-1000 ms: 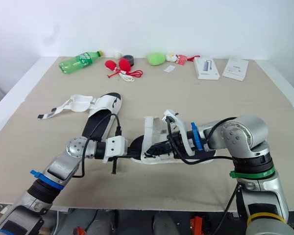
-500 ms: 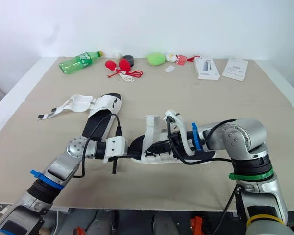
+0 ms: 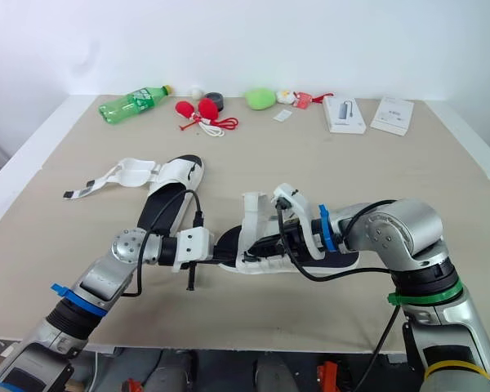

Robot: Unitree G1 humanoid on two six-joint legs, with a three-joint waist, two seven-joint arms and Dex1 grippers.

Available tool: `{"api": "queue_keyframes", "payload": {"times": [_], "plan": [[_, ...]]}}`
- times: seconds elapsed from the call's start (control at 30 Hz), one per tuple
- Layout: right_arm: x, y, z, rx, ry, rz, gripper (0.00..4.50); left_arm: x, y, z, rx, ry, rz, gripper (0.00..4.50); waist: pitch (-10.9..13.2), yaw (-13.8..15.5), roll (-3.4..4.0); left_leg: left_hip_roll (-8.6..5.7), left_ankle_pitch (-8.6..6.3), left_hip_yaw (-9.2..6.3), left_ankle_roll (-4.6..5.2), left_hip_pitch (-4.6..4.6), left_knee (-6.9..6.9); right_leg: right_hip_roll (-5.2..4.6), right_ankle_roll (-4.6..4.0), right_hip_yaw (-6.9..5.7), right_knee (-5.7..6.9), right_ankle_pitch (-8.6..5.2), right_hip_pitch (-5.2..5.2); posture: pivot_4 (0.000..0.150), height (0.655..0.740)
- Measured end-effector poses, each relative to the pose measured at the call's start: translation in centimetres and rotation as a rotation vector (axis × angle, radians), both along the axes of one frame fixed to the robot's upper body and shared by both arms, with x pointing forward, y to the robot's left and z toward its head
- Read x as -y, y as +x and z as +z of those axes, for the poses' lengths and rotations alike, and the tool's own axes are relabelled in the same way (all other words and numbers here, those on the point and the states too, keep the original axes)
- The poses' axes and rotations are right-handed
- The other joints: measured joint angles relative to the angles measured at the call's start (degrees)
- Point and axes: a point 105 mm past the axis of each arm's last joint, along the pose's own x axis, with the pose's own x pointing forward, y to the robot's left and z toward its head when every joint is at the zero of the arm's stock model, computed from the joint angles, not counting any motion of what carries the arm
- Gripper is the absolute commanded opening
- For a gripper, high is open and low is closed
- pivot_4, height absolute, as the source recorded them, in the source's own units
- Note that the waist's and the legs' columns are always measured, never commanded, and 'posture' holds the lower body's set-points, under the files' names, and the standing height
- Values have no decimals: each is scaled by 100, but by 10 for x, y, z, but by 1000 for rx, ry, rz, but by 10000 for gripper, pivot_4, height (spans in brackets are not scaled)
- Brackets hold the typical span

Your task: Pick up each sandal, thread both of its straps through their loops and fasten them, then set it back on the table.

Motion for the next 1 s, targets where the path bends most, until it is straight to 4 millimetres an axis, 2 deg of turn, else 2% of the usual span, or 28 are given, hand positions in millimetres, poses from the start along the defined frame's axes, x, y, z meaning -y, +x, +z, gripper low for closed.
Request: {"api": "queue_keyframes", "payload": {"times": [0.33,0.43,0.47,0.53,0.57,0.67,0.83,1.0], "plan": [[-2,-4,-3,69,-45,60,205,1,0,0,1,1,1,0,-8,8,-3,0,-1,0,-1,1,0,0,1,0,-3,-1,1,1500,7400],[-3,-6,-1,77,-42,75,9831,1,0,0,1,1,1,0,-9,9,-3,0,-1,0,-1,1,0,0,1,0,-3,0,1,1500,7400],[-4,-7,0,80,-39,85,13877,1,0,0,1,1,1,0,-9,9,-3,0,-1,0,-1,1,0,0,1,0,-3,-1,1,1500,7400],[-6,-10,1,91,-36,102,25260,1,0,0,2,1,1,0,-9,10,-3,0,-1,0,-1,1,0,0,1,0,-3,0,1,1500,7400],[-7,-11,1,93,-33,108,28336,1,0,0,2,1,2,0,-9,10,-3,0,-1,0,-1,0,0,0,2,0,-3,0,1,1500,7400],[-8,-9,6,92,-15,100,28336,1,1,0,2,3,5,0,-8,9,-2,0,0,0,-2,1,1,0,2,1,-3,2,0,1500,7400],[-4,12,20,129,7,16,28336,1,2,-1,2,3,5,0,-8,8,-2,2,1,1,-3,1,2,0,-4,1,-3,2,-1,1500,7400],[-5,26,22,124,32,-44,28336,1,2,0,5,0,-1,0,-8,13,-1,0,1,0,-3,-1,2,-1,4,1,-3,7,-1,1500,7400]]}}
